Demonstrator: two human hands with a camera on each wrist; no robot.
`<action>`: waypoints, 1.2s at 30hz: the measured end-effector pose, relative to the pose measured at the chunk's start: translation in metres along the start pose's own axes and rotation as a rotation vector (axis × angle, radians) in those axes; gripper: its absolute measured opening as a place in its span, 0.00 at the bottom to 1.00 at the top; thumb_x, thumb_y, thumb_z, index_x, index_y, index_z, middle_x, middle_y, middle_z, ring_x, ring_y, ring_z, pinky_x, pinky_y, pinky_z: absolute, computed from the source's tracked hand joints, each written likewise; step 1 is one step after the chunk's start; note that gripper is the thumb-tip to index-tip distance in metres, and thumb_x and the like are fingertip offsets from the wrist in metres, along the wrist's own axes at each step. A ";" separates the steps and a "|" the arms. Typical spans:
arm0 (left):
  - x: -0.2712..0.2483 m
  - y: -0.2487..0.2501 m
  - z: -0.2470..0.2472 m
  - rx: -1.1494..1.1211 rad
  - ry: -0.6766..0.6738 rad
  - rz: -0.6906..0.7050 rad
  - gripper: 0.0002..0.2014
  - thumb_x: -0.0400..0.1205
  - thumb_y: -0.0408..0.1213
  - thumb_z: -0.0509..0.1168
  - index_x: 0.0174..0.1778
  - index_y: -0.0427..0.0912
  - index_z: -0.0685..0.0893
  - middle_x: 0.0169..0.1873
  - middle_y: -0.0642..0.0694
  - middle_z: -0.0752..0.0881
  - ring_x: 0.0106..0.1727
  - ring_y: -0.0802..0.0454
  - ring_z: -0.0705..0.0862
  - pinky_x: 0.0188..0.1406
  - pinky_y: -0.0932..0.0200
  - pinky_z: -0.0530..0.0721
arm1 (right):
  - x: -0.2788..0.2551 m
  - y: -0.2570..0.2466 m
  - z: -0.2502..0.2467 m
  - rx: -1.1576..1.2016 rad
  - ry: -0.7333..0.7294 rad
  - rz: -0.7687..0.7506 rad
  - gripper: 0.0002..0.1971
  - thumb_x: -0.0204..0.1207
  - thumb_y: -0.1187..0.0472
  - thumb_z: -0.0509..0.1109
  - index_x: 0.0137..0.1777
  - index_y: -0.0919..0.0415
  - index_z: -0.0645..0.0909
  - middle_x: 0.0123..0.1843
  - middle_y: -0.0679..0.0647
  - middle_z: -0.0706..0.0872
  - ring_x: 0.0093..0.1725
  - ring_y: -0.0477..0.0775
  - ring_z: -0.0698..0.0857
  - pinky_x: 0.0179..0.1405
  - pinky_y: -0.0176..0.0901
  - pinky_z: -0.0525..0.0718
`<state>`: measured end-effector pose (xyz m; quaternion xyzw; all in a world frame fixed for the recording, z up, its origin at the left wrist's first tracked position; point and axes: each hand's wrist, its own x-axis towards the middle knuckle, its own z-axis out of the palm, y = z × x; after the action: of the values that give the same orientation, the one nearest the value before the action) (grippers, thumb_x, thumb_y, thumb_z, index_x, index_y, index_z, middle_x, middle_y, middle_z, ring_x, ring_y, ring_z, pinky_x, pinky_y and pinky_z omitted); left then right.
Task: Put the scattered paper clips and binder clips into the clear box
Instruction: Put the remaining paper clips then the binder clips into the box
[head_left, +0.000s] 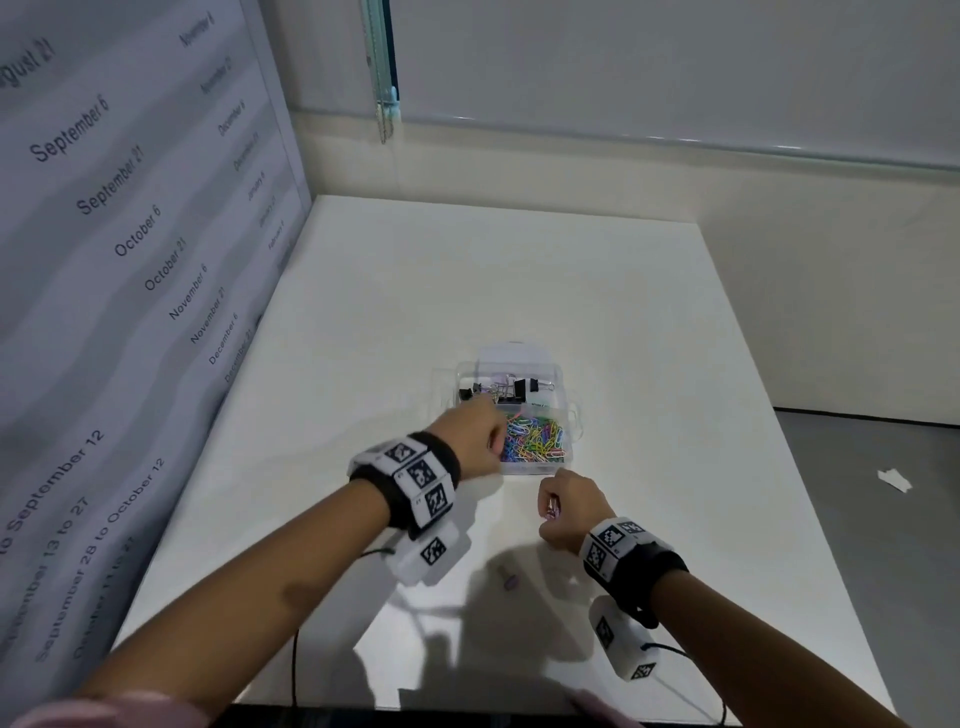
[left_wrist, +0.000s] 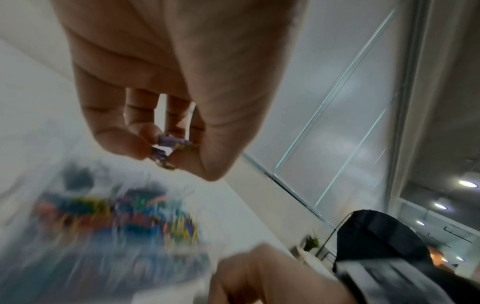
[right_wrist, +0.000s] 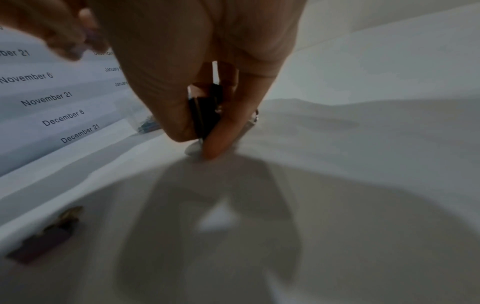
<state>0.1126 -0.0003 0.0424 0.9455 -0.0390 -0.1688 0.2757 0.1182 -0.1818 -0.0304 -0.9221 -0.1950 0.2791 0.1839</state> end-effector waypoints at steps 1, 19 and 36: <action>0.010 0.001 -0.010 -0.019 0.035 -0.014 0.10 0.72 0.26 0.66 0.28 0.43 0.76 0.40 0.49 0.74 0.40 0.52 0.79 0.36 0.67 0.73 | 0.000 0.000 -0.001 0.003 -0.016 0.000 0.13 0.60 0.71 0.66 0.26 0.52 0.71 0.33 0.42 0.69 0.39 0.51 0.74 0.27 0.27 0.65; 0.018 -0.013 -0.001 -0.152 0.093 0.055 0.07 0.76 0.32 0.65 0.48 0.44 0.84 0.43 0.49 0.79 0.44 0.52 0.78 0.47 0.59 0.78 | 0.016 -0.019 -0.068 0.203 0.279 -0.080 0.12 0.60 0.69 0.72 0.27 0.49 0.78 0.30 0.45 0.78 0.27 0.36 0.72 0.26 0.20 0.68; -0.039 -0.007 0.095 0.144 -0.460 0.225 0.12 0.77 0.33 0.65 0.55 0.35 0.82 0.59 0.35 0.78 0.56 0.36 0.80 0.59 0.48 0.79 | 0.033 -0.024 -0.079 0.143 0.073 -0.196 0.10 0.71 0.69 0.65 0.44 0.58 0.87 0.42 0.49 0.85 0.27 0.35 0.78 0.27 0.20 0.72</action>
<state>0.0438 -0.0366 -0.0248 0.8892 -0.2173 -0.3444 0.2085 0.1837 -0.1637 0.0266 -0.8928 -0.2570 0.2389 0.2825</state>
